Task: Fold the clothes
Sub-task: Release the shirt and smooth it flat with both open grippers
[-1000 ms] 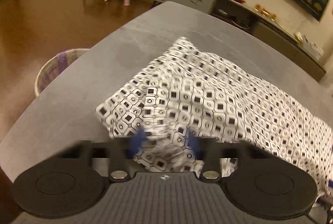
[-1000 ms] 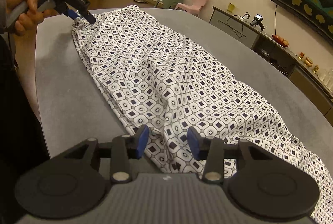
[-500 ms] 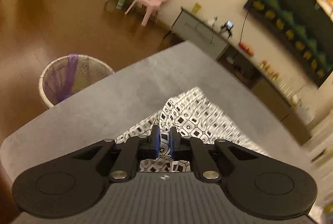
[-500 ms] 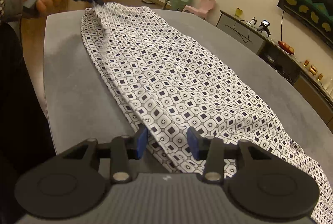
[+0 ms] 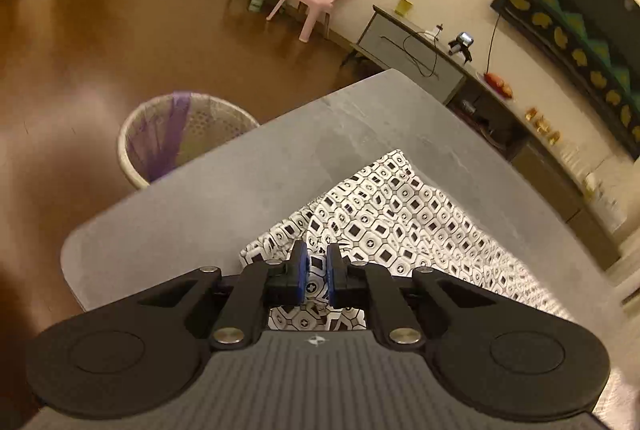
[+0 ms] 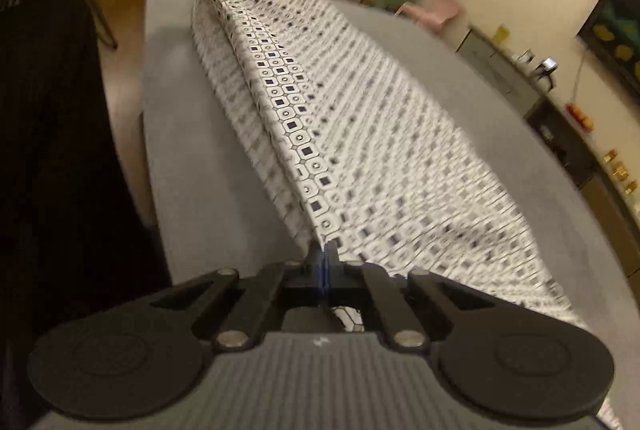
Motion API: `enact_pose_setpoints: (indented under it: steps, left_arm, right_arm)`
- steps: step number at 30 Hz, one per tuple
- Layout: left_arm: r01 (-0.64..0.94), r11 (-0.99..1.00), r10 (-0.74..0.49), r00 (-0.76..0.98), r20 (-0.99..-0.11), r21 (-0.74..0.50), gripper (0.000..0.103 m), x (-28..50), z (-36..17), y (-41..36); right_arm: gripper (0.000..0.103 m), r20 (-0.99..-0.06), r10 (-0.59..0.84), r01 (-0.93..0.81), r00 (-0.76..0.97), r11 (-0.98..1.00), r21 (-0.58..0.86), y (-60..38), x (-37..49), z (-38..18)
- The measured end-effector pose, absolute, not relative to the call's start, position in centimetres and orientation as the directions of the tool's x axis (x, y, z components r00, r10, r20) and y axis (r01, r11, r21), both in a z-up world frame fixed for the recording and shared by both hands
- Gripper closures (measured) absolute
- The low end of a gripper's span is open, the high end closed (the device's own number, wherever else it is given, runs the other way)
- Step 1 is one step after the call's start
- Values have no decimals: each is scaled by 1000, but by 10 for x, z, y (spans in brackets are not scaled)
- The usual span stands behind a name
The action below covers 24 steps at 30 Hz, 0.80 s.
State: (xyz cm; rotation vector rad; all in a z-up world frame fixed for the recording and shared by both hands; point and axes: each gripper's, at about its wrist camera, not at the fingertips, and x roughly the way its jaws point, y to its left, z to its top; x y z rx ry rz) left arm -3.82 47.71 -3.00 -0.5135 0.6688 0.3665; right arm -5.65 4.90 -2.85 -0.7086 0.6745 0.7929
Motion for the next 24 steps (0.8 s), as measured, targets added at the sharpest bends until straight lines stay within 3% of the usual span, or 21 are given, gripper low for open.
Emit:
enact_pose_setpoints:
  steps: [3,7,8,10,14,17,20,24]
  left_arm:
    - [-539,819,291,684,-669,-195,90,-33,-23,465]
    - [-578,804,429,726,-538,-139,85,-48,7,444]
    - [-552,821,411,750,-519,-147,85,-48,13,439]
    - [-431,890,289,786,-546,-149,85,-31,14,425]
    - [-244,969,156,722,-674,-36,83,28,-11,386]
    - [-208,978,161,649,-744,30,83,59,-28,376]
    - [-217,974,187,612,-768,64,82,79,-37,380]
    - [-241,965,232,598,-767,104,82,118,-36,378]
  right_arm:
    - [98,-767,406,-820,497,507,-264,46,-54,-24]
    - [57,-732,501,-801,462,591,-101,4,-36,8]
    - [53,-708,517,-761,481,648,-44,-19,-25,19]
    - [53,-658,541,-667,523,741,79,-65,-2,40]
    - [55,-718,254,-309,648,949,56,-163,62,33]
    - [55,-784,69,-109,616,994,1,-218,103,12]
    - [56,-842,16,-21,539,1000,5,-252,135,-12]
    - [54,-816,-9,28,578,1000,9,-283,169,-19]
